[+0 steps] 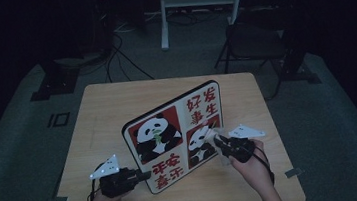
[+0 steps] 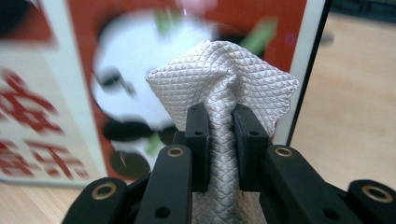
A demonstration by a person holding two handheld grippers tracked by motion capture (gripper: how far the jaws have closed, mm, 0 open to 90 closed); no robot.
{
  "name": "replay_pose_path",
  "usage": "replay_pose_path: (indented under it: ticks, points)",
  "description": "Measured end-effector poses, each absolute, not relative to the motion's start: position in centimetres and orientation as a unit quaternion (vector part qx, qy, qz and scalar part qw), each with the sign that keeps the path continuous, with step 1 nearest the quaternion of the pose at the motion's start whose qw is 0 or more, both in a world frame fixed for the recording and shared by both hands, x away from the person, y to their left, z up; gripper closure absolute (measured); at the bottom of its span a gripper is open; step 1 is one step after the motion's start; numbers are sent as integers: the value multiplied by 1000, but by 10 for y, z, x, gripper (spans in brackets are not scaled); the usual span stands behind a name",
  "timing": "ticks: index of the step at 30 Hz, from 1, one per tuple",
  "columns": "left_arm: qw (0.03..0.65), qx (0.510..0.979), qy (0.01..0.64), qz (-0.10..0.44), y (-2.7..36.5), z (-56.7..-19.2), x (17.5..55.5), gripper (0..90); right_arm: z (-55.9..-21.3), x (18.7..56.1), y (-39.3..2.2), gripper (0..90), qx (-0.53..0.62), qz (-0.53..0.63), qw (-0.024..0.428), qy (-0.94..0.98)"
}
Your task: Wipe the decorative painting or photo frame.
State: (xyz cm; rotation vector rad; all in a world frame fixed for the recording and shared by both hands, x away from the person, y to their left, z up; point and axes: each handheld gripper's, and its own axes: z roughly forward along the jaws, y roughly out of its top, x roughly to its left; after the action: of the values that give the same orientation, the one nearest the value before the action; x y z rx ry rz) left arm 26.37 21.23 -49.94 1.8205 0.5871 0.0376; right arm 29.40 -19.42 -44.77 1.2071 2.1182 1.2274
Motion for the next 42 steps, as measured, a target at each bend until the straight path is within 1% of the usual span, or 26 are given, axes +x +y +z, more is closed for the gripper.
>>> replay_pose_path:
  ticks: [5, 12, 15, 23, 30, 34, 35, 42]
  points:
    - [576, 778, 251, 17, 212, -499, 263, 795, -409, 292, -191, 780, 411, 479, 227, 741]
    - [574, 779, 252, 19, 212, -499, 263, 796, -368, 293, -183, 780, 386, 515, 255, 721]
    - [575, 778, 252, 17, 212, -499, 263, 796, -353, 295, -178, 780, 375, 527, 268, 714]
    - [574, 779, 252, 18, 212, -499, 263, 796, -328, 305, -160, 780, 355, 545, 276, 708]
    - [574, 780, 250, 19, 212, -498, 263, 796, -320, 317, -146, 779, 348, 539, 281, 714]
    - [574, 780, 249, 19, 212, -498, 263, 795, -327, 326, -141, 780, 354, 526, 279, 721]
    - [575, 778, 252, 18, 213, -499, 263, 795, -333, 328, -139, 780, 357, 522, 276, 724]
    - [574, 779, 250, 18, 213, -499, 263, 793, -345, 327, -139, 780, 361, 517, 272, 727]
